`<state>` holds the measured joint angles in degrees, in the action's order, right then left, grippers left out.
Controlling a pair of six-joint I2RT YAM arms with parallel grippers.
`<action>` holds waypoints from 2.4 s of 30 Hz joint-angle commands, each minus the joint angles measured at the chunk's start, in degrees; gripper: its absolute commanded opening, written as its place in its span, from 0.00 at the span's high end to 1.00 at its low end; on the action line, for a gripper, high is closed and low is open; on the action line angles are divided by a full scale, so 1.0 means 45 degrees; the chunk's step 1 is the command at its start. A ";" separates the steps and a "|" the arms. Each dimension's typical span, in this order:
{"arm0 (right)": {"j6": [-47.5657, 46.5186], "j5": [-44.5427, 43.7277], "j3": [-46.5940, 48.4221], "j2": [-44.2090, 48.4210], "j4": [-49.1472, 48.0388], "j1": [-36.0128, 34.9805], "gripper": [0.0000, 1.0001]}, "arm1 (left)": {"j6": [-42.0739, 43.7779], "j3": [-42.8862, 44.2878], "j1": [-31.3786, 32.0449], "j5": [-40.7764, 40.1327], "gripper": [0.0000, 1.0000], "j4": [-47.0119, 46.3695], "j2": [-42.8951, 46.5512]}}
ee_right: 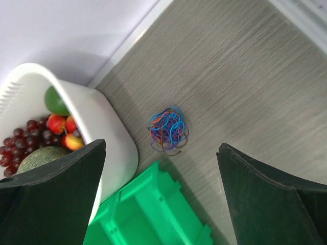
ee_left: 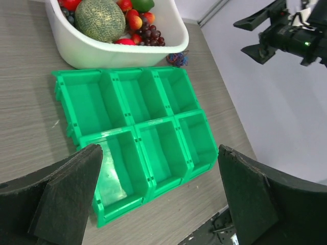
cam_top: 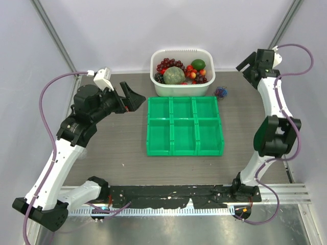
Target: Untangle the cables
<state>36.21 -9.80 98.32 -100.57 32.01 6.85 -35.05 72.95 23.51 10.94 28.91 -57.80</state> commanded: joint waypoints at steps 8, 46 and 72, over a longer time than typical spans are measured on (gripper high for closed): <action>-0.0312 0.4556 0.1879 -0.4618 -0.1644 0.0489 0.09 | 0.3157 0.0527 0.0557 -0.1668 0.00 0.0060 -0.0221; -0.3279 0.1043 -0.4780 0.5527 0.1323 -0.2417 0.99 | -0.2325 0.0238 0.1905 -0.2861 0.21 0.3479 -0.0771; -0.1698 0.0248 -0.2065 -0.1221 -0.3089 -1.6698 0.94 | -0.6000 -0.0487 0.1905 -0.6419 0.26 1.1348 0.5680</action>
<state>27.86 -2.87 86.83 -104.53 22.83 -68.88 -59.51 69.80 32.14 -20.80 72.93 -27.14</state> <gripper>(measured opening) 0.105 0.739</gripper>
